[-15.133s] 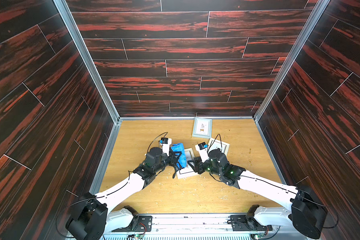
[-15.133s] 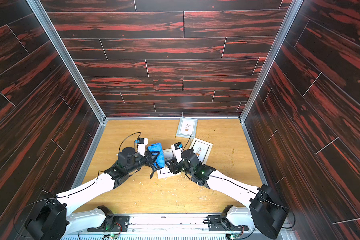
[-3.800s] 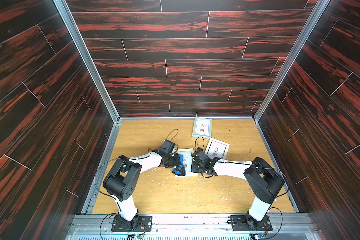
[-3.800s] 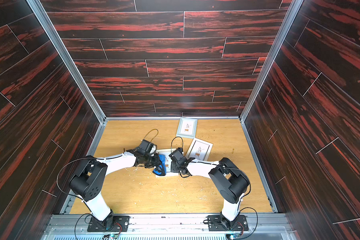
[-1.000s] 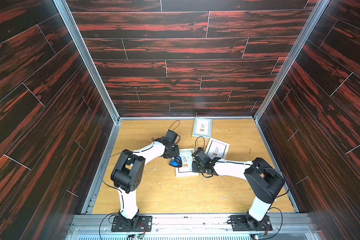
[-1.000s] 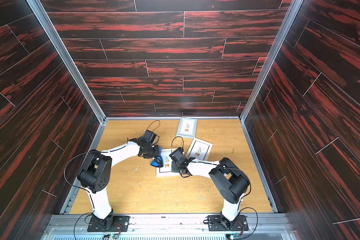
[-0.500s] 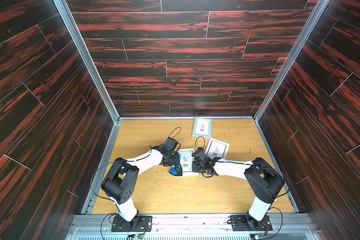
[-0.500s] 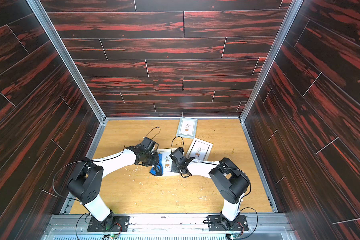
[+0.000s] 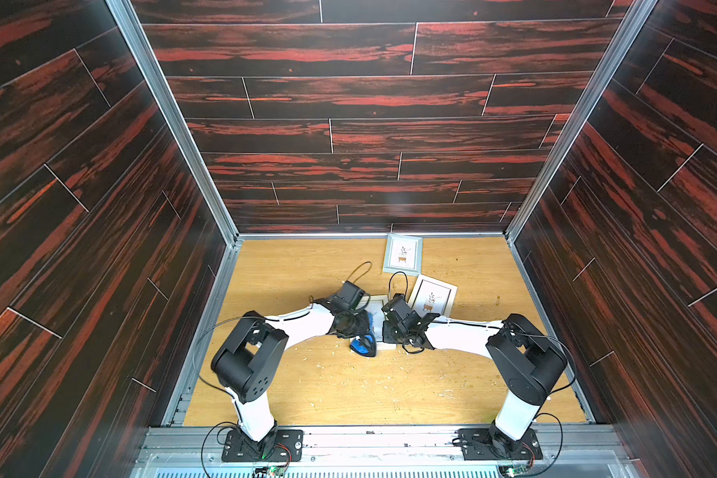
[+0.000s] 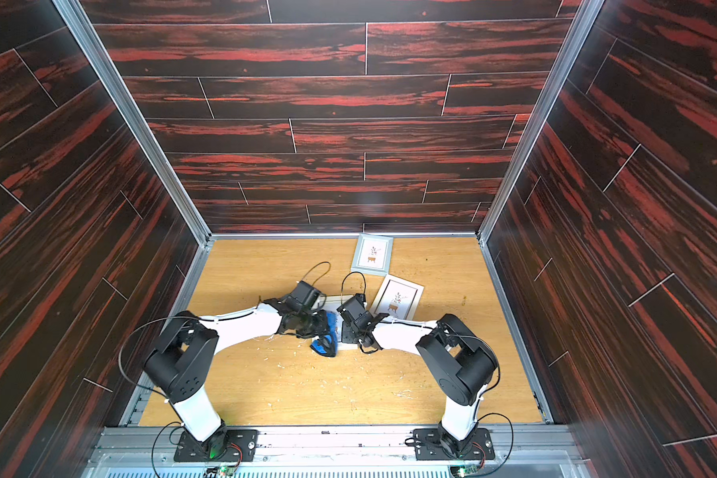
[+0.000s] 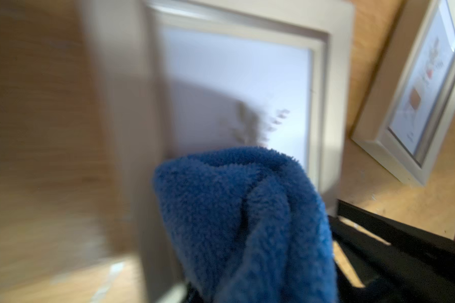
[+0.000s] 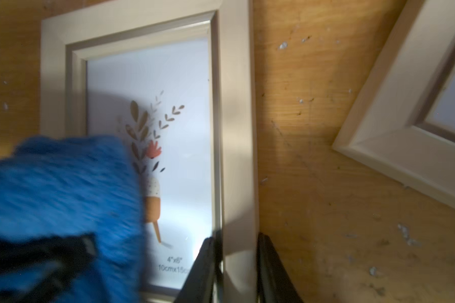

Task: Wipe the picture frame with a cloth
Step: Wipe the dirt from the picture frame.

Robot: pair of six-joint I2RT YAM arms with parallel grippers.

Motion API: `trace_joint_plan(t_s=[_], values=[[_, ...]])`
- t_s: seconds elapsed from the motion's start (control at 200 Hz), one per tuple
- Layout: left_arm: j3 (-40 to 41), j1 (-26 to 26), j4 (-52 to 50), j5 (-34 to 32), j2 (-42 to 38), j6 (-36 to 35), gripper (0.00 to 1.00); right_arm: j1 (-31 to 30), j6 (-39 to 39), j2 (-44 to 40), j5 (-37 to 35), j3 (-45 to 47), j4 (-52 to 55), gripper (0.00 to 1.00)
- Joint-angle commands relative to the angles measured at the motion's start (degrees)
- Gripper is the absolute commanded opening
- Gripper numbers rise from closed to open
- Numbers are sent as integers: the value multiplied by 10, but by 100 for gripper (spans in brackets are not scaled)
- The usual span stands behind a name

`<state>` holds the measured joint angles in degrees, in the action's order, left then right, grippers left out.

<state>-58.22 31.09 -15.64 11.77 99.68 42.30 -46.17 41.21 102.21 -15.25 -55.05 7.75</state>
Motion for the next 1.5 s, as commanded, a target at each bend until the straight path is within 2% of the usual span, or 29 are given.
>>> trace_joint_plan(t_s=[0.0,0.21,0.351,0.426,0.511,0.601,0.721,0.802,0.987,1.122,1.363,1.493], values=[[18,-33,-41,-25,-45,-39,0,4,2,1,-9,5,19,0],[33,8,20,9,-43,7,0,4,3,4,-7,1,19,0],[3,48,66,29,-2,45,0,4,3,4,-3,1,18,0],[-8,54,75,35,22,58,0,3,3,2,-6,2,21,0],[-1,40,84,27,25,57,0,3,3,-3,-10,6,22,0],[17,-2,89,29,15,49,0,4,3,-7,-12,8,22,0],[7,-42,45,7,10,2,0,4,2,-6,-11,9,19,0],[-20,-42,30,14,19,-11,0,3,2,-3,-8,7,17,0],[-92,-7,61,34,98,16,0,3,3,-2,-7,4,17,0],[-124,-4,93,60,142,40,0,3,2,-3,-7,3,21,0],[-88,-69,66,36,96,-4,0,3,2,-6,-10,5,20,0],[-99,-63,71,46,102,-3,0,3,3,-4,-8,3,20,0]])
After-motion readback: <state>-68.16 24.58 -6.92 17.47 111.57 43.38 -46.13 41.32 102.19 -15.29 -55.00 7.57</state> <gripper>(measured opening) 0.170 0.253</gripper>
